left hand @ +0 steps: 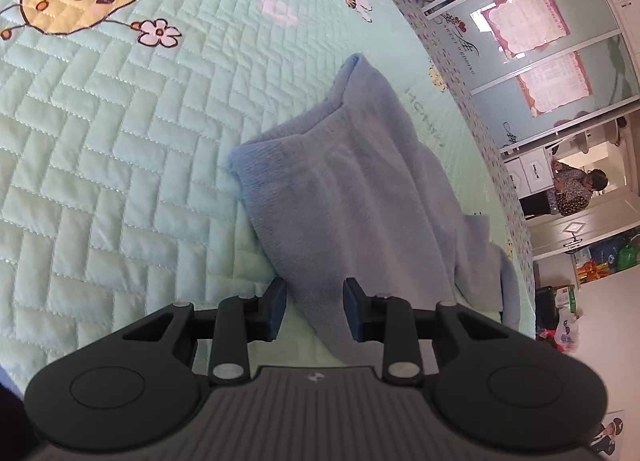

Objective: Fold clothes

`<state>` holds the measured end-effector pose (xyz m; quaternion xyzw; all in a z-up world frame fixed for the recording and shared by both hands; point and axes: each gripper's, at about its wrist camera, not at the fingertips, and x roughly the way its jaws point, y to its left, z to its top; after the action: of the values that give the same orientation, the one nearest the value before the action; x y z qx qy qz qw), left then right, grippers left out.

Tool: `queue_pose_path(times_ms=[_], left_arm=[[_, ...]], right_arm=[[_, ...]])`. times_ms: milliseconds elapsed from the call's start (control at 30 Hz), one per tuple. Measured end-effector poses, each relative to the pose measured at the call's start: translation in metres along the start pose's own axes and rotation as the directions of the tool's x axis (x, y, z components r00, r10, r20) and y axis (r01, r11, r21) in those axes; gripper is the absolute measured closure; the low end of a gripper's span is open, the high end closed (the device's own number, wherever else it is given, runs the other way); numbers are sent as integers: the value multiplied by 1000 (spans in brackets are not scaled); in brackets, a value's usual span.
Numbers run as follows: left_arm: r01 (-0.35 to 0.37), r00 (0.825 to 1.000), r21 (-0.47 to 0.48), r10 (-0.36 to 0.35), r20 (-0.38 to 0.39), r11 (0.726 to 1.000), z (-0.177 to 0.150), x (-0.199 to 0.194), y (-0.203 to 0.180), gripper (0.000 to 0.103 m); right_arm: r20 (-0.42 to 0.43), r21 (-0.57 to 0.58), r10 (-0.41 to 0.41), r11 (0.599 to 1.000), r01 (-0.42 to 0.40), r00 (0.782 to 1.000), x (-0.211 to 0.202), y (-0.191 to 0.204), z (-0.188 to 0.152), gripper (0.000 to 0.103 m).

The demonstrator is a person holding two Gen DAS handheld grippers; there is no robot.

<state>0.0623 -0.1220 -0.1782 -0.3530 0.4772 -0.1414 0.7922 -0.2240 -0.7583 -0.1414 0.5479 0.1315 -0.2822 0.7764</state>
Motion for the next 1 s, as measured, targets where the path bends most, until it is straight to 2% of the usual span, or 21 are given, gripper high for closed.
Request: queue_pose_path(times_ms=[67,167,367,400,433,467,567,667,700,733,767,800,833,867,967,1000], left_arm=[[-3,1000,-8,3,-2,1000,-1,3,1,71],[-10,1000,-5,10,-2,1000,-2,6,1,71],[-15,1000,-3,15,-2,1000,-5,5,0,71],[-12,1000,0,12,-5,1000,-5,5,-1,71],[-9,1000,3,9,-7,1000,-5,5,-2,71],[-1,1000,11,1,-8,1000,-5,5,-3,71],[29,1000,31,-29,-12,999,-5,9,-6,71],[54,999,14,-54,-11,998,-4,15,-5,71],[57,998,1,-57,-8,998,-4,15,-4,71],[61,998,-12,-61,-5,998,-3,15,-3,71],[67,998,-17,-67,1,998,-3,13,-3,71],[73,997,-18,-73,6,997,-3,10,-3,71],[78,997,-20,-77,9,997,-2,8,-2,71],[82,997,-23,-82,12,996,-2,6,-1,71],[85,996,-34,-85,12,996,2,6,6,71],[84,996,-38,-84,10,996,3,7,8,71]], right_arm=[[-23,52,-41,998,42,999,-9,-32,-16,56],[-47,109,-8,994,13,999,-7,-46,-29,56],[-121,146,-34,988,51,992,57,-25,-21,54],[-125,146,-45,987,64,991,61,-23,-24,58],[-121,136,-55,988,72,991,67,-19,-25,84],[-112,117,-78,989,91,991,66,-12,-26,93],[-35,1,-55,998,55,998,42,24,-33,94],[-36,-53,1,999,-3,999,61,74,-18,93],[-47,-56,14,998,-16,999,75,88,-10,92],[-76,-45,29,998,-32,997,95,102,-1,85],[-122,-40,31,999,-36,992,118,113,9,64],[-143,-58,0,998,-8,990,131,117,15,53],[-163,-77,-33,997,21,986,144,120,22,46],[-141,-59,-88,995,81,986,142,116,23,45],[-75,-49,8,999,-11,997,104,88,5,44],[-76,-60,7,998,-12,997,94,76,-1,44]])
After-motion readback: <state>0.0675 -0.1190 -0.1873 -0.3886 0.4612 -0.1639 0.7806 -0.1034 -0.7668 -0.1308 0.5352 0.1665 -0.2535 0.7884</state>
